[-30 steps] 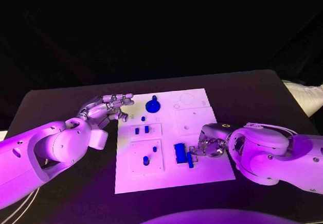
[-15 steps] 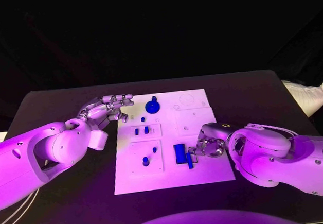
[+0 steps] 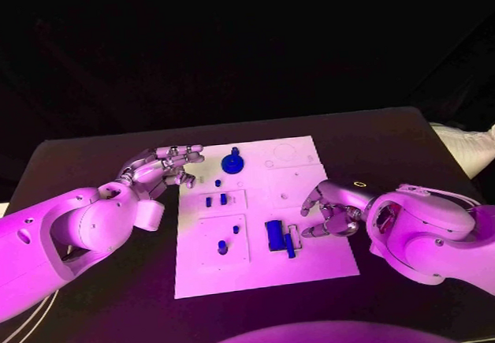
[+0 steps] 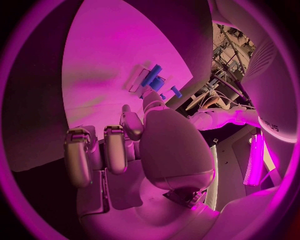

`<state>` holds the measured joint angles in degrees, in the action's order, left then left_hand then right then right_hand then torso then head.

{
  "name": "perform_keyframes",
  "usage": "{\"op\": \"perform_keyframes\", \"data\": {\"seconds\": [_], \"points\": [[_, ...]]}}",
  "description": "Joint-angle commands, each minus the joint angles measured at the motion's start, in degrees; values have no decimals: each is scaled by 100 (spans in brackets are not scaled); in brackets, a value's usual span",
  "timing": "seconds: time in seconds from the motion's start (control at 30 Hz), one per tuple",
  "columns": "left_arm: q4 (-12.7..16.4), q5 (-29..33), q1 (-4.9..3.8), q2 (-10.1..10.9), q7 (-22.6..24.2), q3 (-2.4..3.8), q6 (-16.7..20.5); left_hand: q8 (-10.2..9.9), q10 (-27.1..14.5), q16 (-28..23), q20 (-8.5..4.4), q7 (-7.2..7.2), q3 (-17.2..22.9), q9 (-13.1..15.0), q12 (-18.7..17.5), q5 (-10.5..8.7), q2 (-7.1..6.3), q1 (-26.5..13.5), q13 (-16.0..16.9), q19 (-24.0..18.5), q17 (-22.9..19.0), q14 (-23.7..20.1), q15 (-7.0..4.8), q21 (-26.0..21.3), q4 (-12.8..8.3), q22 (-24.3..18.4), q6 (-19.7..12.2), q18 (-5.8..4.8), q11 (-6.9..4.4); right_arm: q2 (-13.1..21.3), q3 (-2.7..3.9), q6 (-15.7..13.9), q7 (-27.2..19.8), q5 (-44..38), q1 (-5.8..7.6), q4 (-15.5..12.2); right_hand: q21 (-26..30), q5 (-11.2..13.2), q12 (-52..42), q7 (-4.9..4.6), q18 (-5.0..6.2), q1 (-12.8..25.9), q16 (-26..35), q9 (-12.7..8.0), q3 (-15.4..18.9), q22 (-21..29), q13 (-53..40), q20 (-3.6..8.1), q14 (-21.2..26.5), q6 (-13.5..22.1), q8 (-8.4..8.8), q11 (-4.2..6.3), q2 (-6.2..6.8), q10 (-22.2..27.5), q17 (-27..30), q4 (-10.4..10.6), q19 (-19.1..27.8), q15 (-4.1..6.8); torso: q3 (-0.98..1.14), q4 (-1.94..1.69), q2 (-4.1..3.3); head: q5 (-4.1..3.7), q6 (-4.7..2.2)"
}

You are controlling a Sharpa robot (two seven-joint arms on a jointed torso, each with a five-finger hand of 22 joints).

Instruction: Assemble the parts on the task board

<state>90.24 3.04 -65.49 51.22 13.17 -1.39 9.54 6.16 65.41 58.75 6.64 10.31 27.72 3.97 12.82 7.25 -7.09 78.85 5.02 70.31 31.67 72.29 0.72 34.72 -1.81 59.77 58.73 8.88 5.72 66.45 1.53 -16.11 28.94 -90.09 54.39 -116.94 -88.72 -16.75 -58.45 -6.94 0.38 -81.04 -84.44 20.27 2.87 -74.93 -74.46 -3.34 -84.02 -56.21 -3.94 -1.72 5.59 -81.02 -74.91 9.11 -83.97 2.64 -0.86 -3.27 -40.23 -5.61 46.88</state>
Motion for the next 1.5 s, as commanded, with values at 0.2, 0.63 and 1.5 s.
{"op": "perform_keyframes", "data": {"seconds": [0.2, 0.63, 1.5], "points": [[6, -41, -1, -14, 12, 3, -100, 18, -34, -37, -13, 9, -27, -7, 11, -2, 58, 3, 0, -37, -5, -38, 8, -20, -3, -5, -18, 119, 8, 69, -81, 77, -1318, -1019, -62, -15, 46, 99, -137, 52, 20, -245, -66, -213, 106, -1341, -66, -61, -442, 383, 41, 8, 100, 108, -796, -81, -466, -30, 8, -5, 0, -10, -8], [1, -46, 0, -12, -3, 1, -119, 19, -40, -40, -13, 11, -33, -7, 17, -4, 56, 0, -1, -39, -14, -46, 9, -21, -3, -5, -21, 118, 10, -162, -127, -130, -1083, -1593, -265, 56, 3, 36, -373, 14, 6, -175, -68, -338, 289, -1383, -156, -66, -441, 372, -15, -24, 157, 123, -811, 102, -500, -52, 2, -11, -6, -8, -2], [0, -71, 1, -6, -48, 1, -160, 16, -54, -41, -10, 16, -45, -9, 25, -6, 52, -14, -4, -48, -25, -55, 12, -41, 0, -15, -32, 120, 15, -342, -130, -46, -179, -1875, -428, 95, -28, -24, -288, -62, -5, 242, -18, -487, 707, -1414, 53, -136, -428, 92, -228, -98, 433, 233, -764, 768, -526, -120, 2, -10, -3, 0, 38]]}}
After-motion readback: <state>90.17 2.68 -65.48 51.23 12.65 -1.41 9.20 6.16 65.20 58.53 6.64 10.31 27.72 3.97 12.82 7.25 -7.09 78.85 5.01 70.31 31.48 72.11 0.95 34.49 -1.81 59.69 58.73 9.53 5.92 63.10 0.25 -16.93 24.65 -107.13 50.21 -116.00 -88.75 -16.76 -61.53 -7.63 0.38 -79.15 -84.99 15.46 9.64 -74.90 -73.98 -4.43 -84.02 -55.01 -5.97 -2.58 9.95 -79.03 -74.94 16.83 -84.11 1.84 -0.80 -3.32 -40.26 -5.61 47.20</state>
